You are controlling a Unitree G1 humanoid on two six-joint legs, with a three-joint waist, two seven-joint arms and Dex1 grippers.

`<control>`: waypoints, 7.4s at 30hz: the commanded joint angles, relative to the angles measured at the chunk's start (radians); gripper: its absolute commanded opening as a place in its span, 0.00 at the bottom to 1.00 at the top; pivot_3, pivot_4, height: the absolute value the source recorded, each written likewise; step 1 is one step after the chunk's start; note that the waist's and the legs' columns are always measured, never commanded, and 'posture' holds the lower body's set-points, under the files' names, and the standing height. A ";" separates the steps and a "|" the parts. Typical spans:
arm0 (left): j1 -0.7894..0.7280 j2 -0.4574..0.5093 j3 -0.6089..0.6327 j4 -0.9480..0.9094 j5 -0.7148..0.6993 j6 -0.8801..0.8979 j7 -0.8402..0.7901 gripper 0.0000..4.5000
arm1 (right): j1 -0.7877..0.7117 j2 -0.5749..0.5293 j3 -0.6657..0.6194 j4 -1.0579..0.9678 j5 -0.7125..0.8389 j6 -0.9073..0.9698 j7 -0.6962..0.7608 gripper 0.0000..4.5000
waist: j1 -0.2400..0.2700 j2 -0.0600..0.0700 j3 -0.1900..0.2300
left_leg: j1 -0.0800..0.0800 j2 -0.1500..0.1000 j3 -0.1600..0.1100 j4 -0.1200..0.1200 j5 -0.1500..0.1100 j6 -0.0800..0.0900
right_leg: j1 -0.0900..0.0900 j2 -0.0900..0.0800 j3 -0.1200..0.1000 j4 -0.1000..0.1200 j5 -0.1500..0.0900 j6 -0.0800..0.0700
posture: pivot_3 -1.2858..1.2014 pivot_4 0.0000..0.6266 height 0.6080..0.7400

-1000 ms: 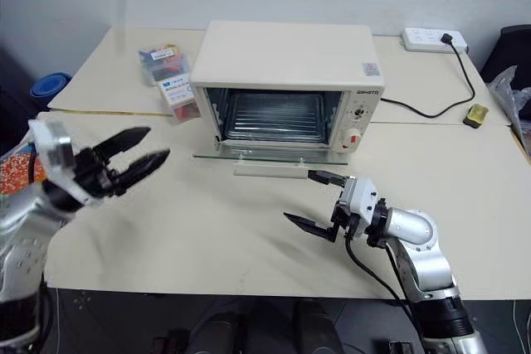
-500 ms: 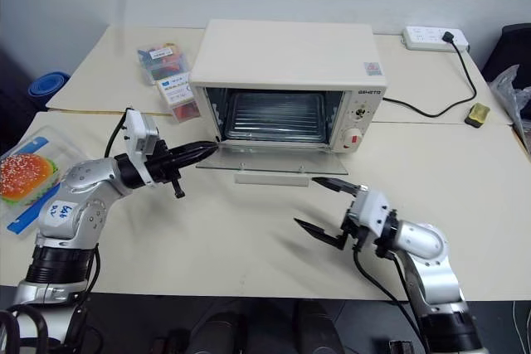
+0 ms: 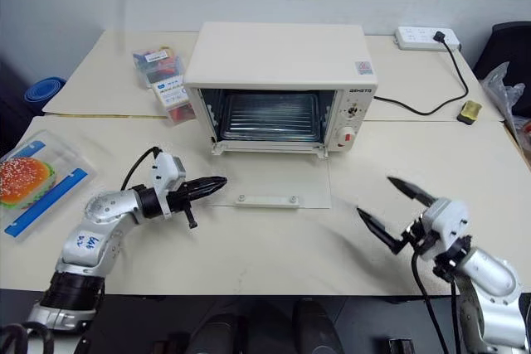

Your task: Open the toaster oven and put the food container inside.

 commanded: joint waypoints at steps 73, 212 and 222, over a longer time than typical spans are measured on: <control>-0.090 0.512 0.765 -0.145 -0.650 1.316 0.668 0.05 | -0.173 -0.008 0.162 -0.047 0.034 0.076 0.183 1.00 | 0.018 -0.007 -0.003 | -0.004 0.002 -0.001 -0.009 -0.003 -0.005 | -0.006 -0.005 -0.010 -0.007 -0.003 -0.006 | 0.52 0.24 1.00; 0.372 0.202 0.503 -0.161 -0.247 -0.004 -0.197 1.00 | -0.524 0.034 0.186 0.238 0.079 0.192 0.263 0.18 | 0.007 -0.001 0.001 | -0.020 0.005 0.000 0.003 0.002 -0.007 | -0.017 0.000 -0.009 0.002 0.001 -0.006 | 0.52 0.24 1.00; 0.532 0.144 0.508 -0.165 -0.150 -0.183 -0.179 1.00 | -0.223 -0.109 0.176 0.284 -0.006 -0.056 0.493 0.90 | -0.001 -0.001 0.001 | -0.015 0.005 0.002 0.004 -0.002 0.000 | -0.013 -0.001 -0.008 -0.002 0.001 -0.005 | 0.52 0.24 1.00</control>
